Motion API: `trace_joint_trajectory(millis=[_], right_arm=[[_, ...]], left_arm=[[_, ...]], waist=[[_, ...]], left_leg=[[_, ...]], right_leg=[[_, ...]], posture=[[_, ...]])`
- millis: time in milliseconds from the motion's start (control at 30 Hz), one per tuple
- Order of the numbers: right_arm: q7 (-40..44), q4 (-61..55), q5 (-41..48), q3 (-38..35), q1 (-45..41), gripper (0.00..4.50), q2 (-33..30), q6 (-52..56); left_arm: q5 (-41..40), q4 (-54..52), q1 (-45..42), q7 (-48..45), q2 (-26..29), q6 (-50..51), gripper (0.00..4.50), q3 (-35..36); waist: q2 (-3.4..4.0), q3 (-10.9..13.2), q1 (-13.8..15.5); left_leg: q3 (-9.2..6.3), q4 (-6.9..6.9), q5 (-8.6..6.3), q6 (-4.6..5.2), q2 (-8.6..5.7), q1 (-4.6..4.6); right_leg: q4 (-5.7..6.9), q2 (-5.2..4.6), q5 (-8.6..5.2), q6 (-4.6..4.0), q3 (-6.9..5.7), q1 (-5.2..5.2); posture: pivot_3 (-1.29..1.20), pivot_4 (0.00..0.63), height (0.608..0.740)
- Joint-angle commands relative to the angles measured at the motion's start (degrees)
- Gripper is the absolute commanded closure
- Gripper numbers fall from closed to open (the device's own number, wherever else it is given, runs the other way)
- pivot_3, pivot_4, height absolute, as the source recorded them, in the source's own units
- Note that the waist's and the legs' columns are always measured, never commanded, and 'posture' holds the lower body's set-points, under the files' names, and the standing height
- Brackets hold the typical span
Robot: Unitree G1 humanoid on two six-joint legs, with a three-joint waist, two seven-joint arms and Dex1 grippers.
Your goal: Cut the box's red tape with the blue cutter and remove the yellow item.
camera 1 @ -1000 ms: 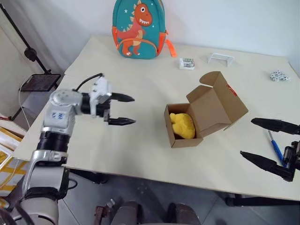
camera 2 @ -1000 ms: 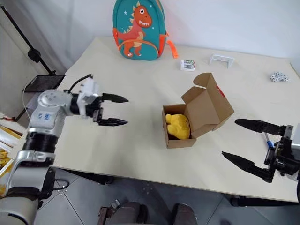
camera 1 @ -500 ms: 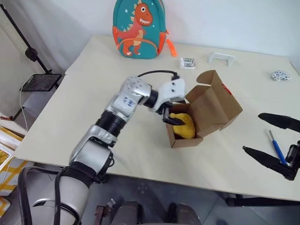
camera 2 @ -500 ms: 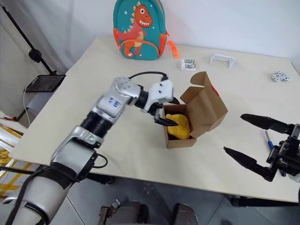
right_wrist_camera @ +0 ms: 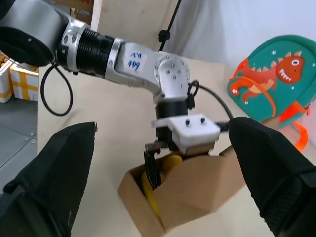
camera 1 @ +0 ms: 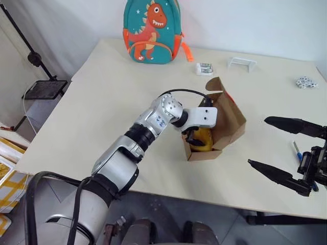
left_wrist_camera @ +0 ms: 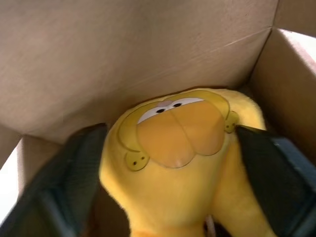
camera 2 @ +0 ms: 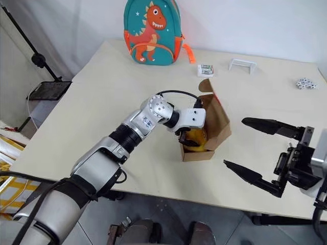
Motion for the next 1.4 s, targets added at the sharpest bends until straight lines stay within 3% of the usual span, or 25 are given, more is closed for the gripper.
trace_joint_trajectory(millis=[33, 400, 733, 800, 1100, 1233, 1400], right_arm=[[-1.24, -1.03, 1.08, -0.03, -0.76, 0.00, -1.01, 0.16], [-3.76, -0.33, 0.27, 2.44, -0.95, 0.00, 0.49, -0.24], [-6.94, 1.43, 1.74, 3.16, -0.79, 0.00, 3.80, -0.05], [-8.35, 1.75, 3.23, 3.14, -0.67, 0.00, 4.87, 0.17], [-12.22, 1.12, 6.06, 3.64, 1.37, 0.00, 8.72, -0.05], [-11.99, 0.67, 5.97, 4.11, 2.39, 0.00, 9.30, -0.73], [-11.45, 1.41, 5.06, 5.45, 0.37, 0.00, 8.77, -1.68]], left_arm=[[0.26, -0.67, -0.19, -0.33, -0.71, -0.50, 1.37, 0.55], [-0.45, -1.35, -3.28, -3.59, 0.97, -3.05, 4.40, 2.57], [-8.96, -4.53, -6.53, -14.18, 0.88, 0.64, 4.47, 8.82], [-11.67, -4.91, -7.51, -21.17, 2.22, 4.24, 4.47, 9.52], [-17.77, 3.26, -13.85, -24.28, 4.36, 3.39, 4.47, 18.17], [-20.00, 2.75, -12.77, -31.70, 9.92, 4.49, 4.47, 16.99], [-23.53, 1.60, -10.01, -32.37, 16.75, 4.48, 4.47, 15.86]], waist=[[0.00, 0.00, 0.03], [0.00, 0.00, 0.01], [0.00, 0.00, 0.00], [0.00, 0.00, -0.06], [0.01, 0.00, -0.12], [0.01, 0.00, -0.24], [0.02, -0.01, -1.05]], left_leg=[[0.00, 0.00, 0.00, 0.00, 0.00, 0.00], [-0.02, 0.00, 0.00, 0.00, 0.00, -0.03], [-0.05, 0.00, 0.00, 0.01, -0.02, -0.07], [-0.04, 0.00, 0.01, 0.01, -0.01, -0.07], [0.00, 0.01, 0.01, 0.02, 0.00, -0.05], [0.02, 0.02, 0.01, 0.02, -0.01, -0.05], [0.03, 0.02, 0.01, 0.01, 0.04, -0.01]], right_leg=[[0.00, 0.00, 0.00, 0.00, 0.00, 0.00], [0.01, 0.00, 0.00, 0.00, -0.04, -0.02], [0.02, 0.00, 0.00, 0.00, -0.09, -0.04], [0.02, 0.01, 0.00, 0.00, -0.10, -0.04], [0.09, 0.02, 0.00, 0.00, -0.09, -0.08], [0.11, 0.02, 0.00, 0.00, -0.09, -0.09], [0.24, 0.03, 0.00, 0.00, -0.05, -0.14]], posture=[[0.00, 0.150, 0.740], [0.00, 0.150, 0.740], [0.00, 0.150, 0.740], [0.00, 0.150, 0.740], [0.00, 0.150, 0.740], [0.00, 0.150, 0.740], [0.00, 0.150, 0.740]])
